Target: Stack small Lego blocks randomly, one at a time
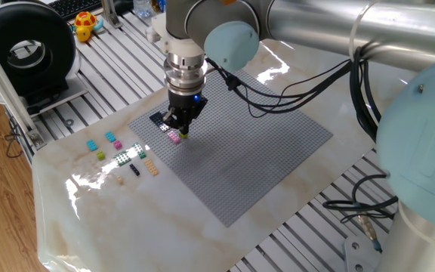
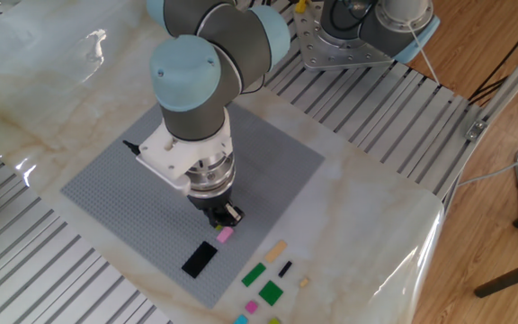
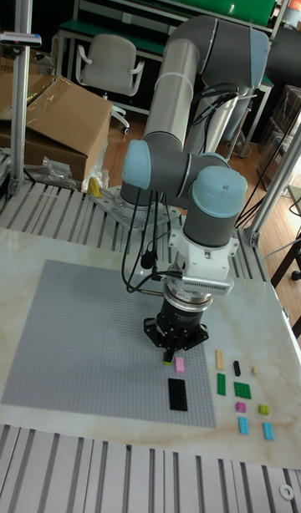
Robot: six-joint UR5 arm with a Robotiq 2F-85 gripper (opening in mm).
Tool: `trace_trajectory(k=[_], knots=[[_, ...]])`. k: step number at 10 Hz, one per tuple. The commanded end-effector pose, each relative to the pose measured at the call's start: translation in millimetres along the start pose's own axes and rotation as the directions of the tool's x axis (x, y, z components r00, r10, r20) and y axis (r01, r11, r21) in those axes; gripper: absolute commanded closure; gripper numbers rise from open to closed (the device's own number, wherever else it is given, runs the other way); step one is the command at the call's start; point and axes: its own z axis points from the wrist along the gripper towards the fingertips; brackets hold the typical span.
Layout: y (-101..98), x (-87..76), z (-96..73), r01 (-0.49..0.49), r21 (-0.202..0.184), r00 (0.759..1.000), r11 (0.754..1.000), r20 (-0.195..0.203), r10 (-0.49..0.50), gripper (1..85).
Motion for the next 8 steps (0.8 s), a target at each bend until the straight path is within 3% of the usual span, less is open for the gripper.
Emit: trace_trajectory(k=[1, 5, 6, 7, 8], knots=[[-4.4, 3.7, -15.2, -0.007, 0.005, 1.0, 1.0, -0.015, 0.007, 84.3], [-1.5, -4.9, -24.0, -0.001, -0.01, 1.0, 1.0, 0.018, 0.001, 84.3], [5.5, -20.0, -24.9, 0.016, -0.035, 0.997, 0.999, 0.076, -0.013, 84.3], [1.2, -41.3, -27.3, 0.053, -0.012, 0.986, 0.999, 0.159, -0.05, 84.3], [-0.1, -54.2, -29.6, 0.081, 0.002, 0.975, 0.997, 0.208, -0.08, 84.3]])
